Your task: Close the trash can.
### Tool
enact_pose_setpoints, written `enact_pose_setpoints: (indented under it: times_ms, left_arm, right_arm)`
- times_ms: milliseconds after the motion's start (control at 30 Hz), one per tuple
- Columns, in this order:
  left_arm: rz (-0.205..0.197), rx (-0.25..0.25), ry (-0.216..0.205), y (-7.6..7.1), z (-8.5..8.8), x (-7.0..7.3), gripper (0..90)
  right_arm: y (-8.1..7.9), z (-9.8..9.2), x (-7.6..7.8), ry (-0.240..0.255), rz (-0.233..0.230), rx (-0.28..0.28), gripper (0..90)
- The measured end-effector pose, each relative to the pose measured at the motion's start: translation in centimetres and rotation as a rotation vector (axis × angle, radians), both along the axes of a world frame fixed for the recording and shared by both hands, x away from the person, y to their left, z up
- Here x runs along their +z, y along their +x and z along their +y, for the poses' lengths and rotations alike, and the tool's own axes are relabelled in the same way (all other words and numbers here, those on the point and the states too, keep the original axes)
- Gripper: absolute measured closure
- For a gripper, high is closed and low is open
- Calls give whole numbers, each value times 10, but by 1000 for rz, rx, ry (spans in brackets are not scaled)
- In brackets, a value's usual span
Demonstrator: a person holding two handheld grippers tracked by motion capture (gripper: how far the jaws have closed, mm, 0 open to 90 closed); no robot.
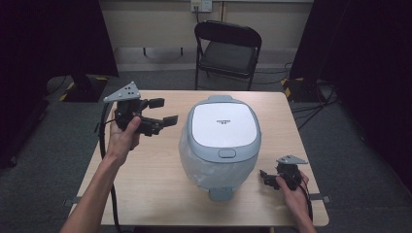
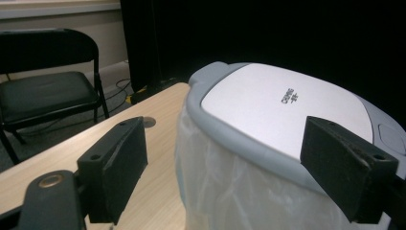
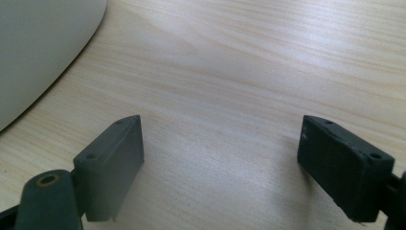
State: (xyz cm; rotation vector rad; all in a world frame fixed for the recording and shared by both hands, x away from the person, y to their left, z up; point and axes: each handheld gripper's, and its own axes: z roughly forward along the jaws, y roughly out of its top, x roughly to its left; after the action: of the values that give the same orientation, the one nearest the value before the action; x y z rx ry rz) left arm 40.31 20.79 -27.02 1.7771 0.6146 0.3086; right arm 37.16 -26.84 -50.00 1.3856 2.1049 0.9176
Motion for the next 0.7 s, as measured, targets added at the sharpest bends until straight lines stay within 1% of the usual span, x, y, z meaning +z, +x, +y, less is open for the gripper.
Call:
enact_pose_setpoints:
  times_ms: [33, 67, 133, 167, 200, 233, 267, 300, 333, 367, 400, 433, 467, 500, 533, 567, 600, 633, 700]
  left_arm:
    - [3, 7, 3, 0, 4, -2, 160]
    - [7, 27, 19, -1, 7, -4, 160]
    - [11, 59, 33, -1, 15, -9, 166]
    - [19, 65, 33, -1, 19, -13, 169]
    - [11, 60, 25, -2, 23, -16, 166]
    - [11, 60, 25, -2, 23, -16, 162]
    - [10, 59, 22, -4, 29, -24, 162]
    - [10, 59, 22, -4, 29, -24, 163]
    - [13, 87, 21, -7, 35, -32, 163]
    - [13, 87, 21, -7, 35, -32, 166]
    - [27, 100, 7, -9, 43, -40, 170]
    - [31, 120, 4, -10, 46, -44, 174]
    - [44, 133, 3, -10, 50, -49, 179]
    - [74, 141, -13, -9, 55, -54, 186]
    - [101, 164, -16, -9, 59, -58, 192]
    - [111, 189, -6, -10, 63, -62, 195]
    - [115, 202, 7, -10, 67, -67, 198]
    - [128, 213, 11, -11, 71, -72, 199]
    - [137, 225, 25, -12, 77, -80, 200]
  right_arm:
    - [0, 0, 0, 0, 0, 0, 149]
    - [0, 0, 0, 0, 0, 0, 149]
    - [0, 0, 0, -1, 0, 0, 149]
    - [0, 0, 0, 0, 0, 0, 149]
    - [0, 0, 0, 0, 0, 0, 149]
    - [0, 0, 0, 0, 0, 0, 149]
    - [0, 0, 0, 0, 0, 0, 149]
    - [0, 0, 0, 0, 0, 0, 149]
    - [0, 0, 0, 0, 0, 0, 149]
    - [0, 0, 0, 0, 0, 0, 149]
    - [0, 0, 0, 0, 0, 0, 149]
    - [0, 0, 0, 0, 0, 0, 149]
    - [0, 0, 0, 0, 0, 0, 149]
    - [0, 0, 0, 0, 0, 0, 149]
    - [0, 0, 0, 0, 0, 0, 149]
    - [0, 0, 0, 0, 0, 0, 149]
    - [0, 0, 0, 0, 0, 0, 149]
    - [0, 0, 0, 0, 0, 0, 149]
    - [0, 0, 0, 0, 0, 0, 149]
